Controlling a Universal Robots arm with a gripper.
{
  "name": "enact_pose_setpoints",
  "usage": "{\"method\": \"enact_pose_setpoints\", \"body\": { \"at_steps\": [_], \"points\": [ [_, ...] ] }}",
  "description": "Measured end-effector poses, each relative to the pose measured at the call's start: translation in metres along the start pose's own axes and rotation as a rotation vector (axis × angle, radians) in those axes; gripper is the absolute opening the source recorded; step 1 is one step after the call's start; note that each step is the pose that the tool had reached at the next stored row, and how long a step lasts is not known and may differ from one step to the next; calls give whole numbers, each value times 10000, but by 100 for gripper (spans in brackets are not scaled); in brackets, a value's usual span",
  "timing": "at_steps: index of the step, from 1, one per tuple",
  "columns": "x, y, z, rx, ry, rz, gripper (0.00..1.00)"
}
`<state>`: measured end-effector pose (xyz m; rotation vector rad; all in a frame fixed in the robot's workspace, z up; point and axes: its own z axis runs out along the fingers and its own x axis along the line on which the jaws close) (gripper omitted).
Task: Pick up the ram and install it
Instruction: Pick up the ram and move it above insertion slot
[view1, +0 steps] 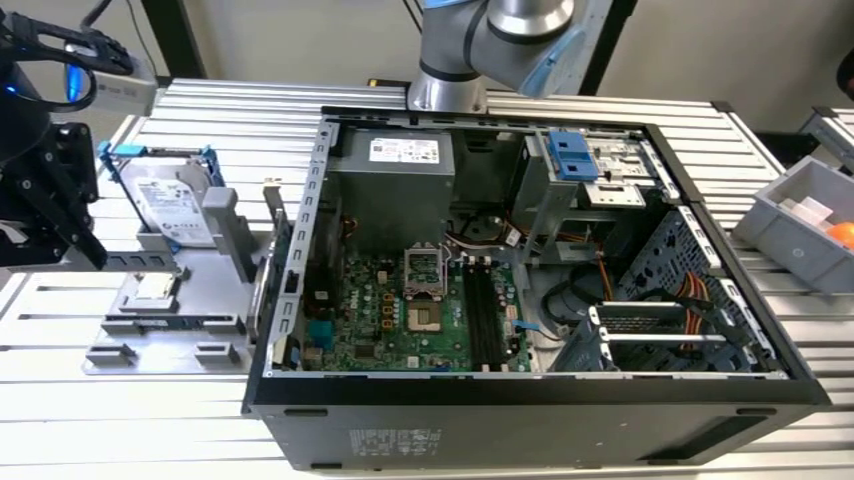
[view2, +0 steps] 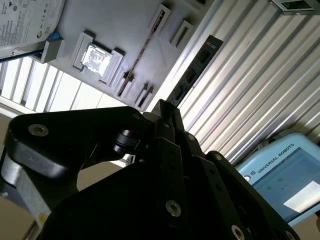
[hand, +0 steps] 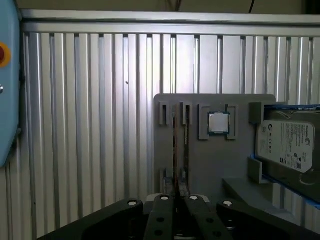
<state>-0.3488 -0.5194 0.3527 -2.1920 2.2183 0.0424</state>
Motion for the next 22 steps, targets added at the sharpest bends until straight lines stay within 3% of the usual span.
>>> {"method": "enact_pose_setpoints", "body": {
  "at_steps": [22],
  "points": [
    [-8, 1, -225, 5, 0, 0, 0]
  ]
}}
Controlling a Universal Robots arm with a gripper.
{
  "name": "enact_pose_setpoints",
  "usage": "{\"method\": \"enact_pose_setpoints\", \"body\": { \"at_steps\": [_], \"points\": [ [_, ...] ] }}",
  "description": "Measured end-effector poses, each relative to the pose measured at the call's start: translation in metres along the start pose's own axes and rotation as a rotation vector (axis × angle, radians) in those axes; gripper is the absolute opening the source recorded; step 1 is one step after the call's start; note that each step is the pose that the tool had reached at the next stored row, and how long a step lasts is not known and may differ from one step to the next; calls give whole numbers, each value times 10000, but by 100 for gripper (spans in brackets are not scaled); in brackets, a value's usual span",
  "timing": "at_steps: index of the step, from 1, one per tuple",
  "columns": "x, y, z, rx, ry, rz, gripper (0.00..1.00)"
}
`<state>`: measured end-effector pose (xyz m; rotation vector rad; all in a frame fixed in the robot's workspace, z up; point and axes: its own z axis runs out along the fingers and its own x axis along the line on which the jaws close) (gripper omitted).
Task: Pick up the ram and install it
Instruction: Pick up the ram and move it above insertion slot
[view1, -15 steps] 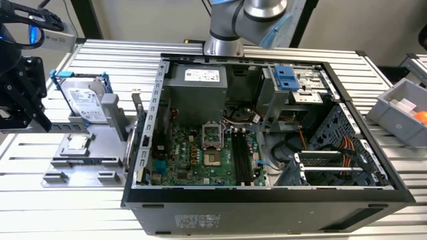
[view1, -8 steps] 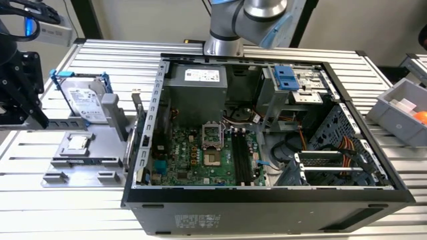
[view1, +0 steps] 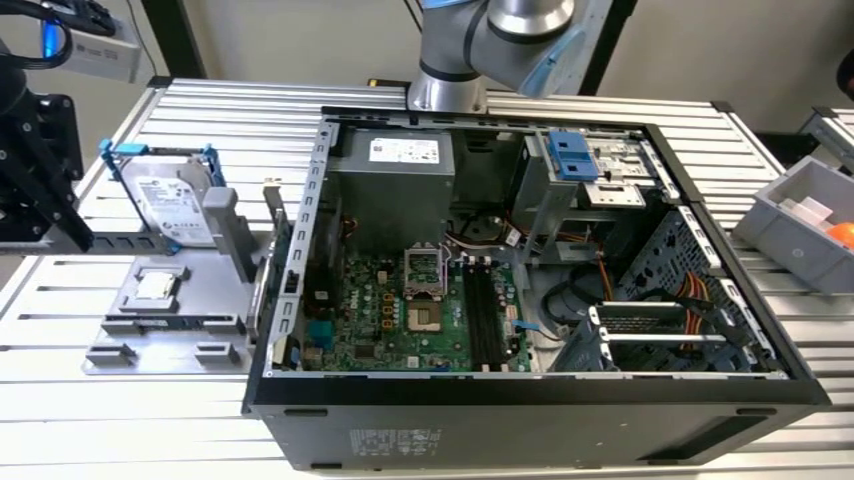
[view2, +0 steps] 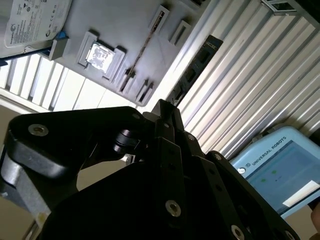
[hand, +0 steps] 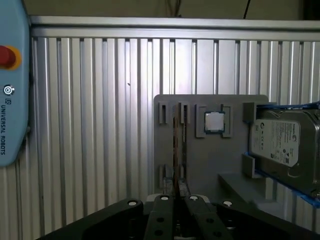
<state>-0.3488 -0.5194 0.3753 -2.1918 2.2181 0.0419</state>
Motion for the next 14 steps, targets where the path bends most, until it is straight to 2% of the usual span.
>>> {"method": "enact_pose_setpoints", "body": {
  "at_steps": [14],
  "points": [
    [-5, 1, -144, 2, -2, 1, 0]
  ]
}}
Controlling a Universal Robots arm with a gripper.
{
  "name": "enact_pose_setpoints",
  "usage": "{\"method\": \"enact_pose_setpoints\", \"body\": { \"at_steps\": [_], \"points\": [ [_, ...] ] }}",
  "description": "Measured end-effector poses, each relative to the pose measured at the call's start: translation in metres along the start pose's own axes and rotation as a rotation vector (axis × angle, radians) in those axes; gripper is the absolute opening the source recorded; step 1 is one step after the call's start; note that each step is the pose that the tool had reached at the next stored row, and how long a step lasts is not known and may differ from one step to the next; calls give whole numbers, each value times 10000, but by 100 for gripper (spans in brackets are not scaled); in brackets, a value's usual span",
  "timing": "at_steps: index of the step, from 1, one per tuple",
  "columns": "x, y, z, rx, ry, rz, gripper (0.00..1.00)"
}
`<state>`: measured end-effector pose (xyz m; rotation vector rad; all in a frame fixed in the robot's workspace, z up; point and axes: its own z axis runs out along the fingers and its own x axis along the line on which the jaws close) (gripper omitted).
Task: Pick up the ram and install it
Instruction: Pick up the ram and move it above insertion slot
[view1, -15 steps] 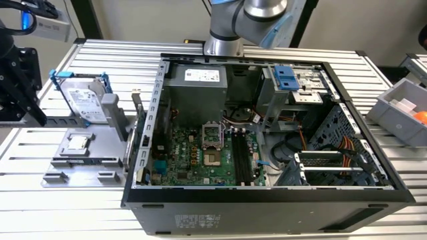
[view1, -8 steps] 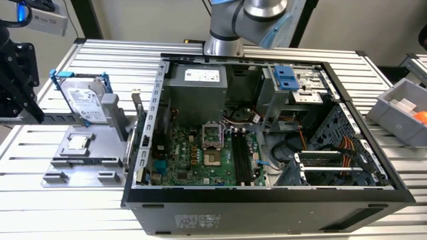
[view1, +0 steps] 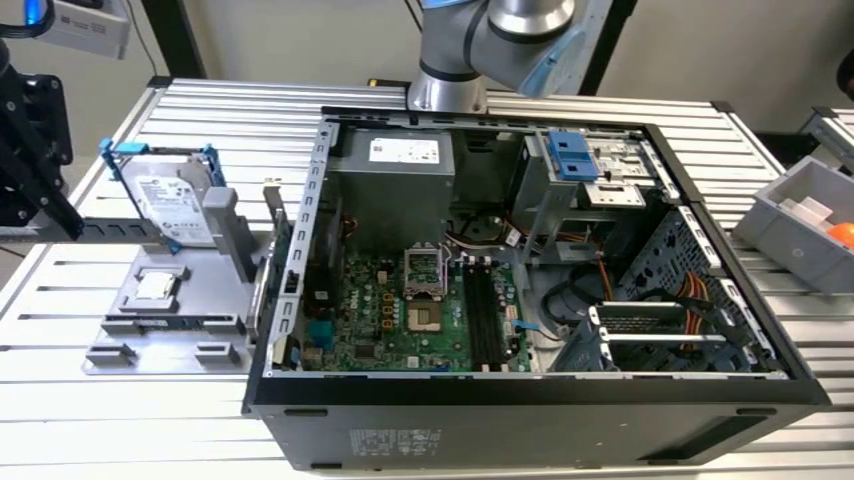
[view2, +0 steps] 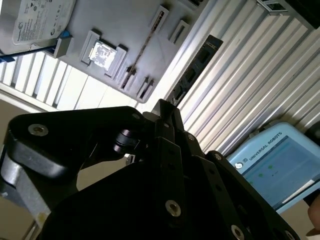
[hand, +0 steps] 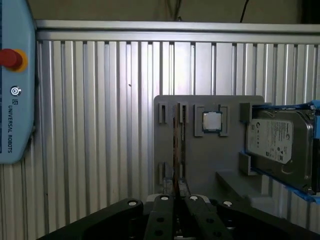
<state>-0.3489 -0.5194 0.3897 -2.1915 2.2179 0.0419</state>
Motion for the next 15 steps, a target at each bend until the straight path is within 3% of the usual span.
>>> {"method": "enact_pose_setpoints", "body": {
  "at_steps": [15],
  "points": [
    [-1, -1, -20, -2, 53, -1, 0]
  ]
}}
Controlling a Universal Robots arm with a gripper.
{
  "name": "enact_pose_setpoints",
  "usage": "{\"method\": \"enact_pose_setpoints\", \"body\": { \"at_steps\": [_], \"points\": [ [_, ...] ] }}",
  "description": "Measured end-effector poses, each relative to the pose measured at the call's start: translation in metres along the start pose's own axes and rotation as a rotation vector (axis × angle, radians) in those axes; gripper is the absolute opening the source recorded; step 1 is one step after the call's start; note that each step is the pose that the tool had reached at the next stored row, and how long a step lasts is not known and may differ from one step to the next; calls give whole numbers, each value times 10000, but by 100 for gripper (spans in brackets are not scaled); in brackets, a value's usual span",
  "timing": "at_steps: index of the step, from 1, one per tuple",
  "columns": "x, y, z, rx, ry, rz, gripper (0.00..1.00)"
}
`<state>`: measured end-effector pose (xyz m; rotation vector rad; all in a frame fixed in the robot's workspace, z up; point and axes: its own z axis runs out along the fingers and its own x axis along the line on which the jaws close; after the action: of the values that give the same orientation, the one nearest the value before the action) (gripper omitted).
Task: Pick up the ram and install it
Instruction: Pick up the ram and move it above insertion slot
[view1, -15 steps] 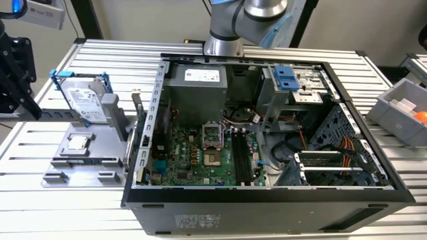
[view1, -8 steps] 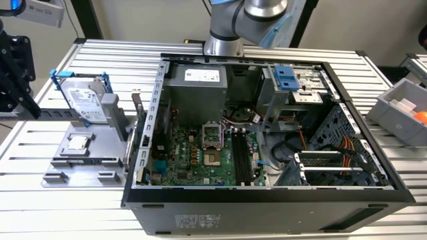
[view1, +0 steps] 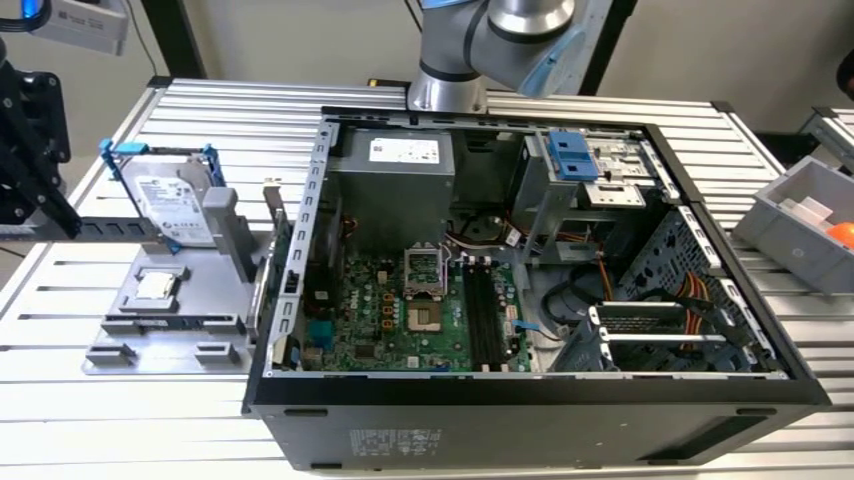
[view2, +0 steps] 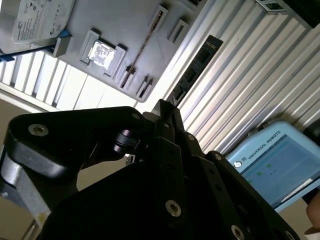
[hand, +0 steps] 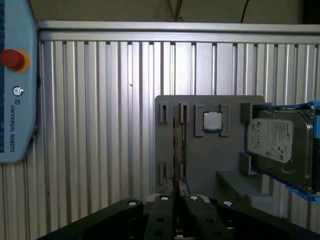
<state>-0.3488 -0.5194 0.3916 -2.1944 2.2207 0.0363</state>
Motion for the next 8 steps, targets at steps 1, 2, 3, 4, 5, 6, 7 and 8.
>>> {"method": "enact_pose_setpoints", "body": {
  "at_steps": [1, 2, 3, 4, 5, 6, 7, 8],
  "points": [
    [0, -1, 0, 1, 0, 0, 0],
    [-1, -4, 0, 0, 0, 1, 0],
    [-1, -11, -1, -1, 1, 0, 0],
    [-1, -18, 0, 0, 0, 1, 0],
    [-1, -27, 0, 0, 0, 2, 0],
    [-1, -37, 0, 0, 0, 1, 0],
    [-1, -48, 1, 1, -1, 0, 0],
    [-1, -59, 0, 0, 0, 0, 0]
  ]
}}
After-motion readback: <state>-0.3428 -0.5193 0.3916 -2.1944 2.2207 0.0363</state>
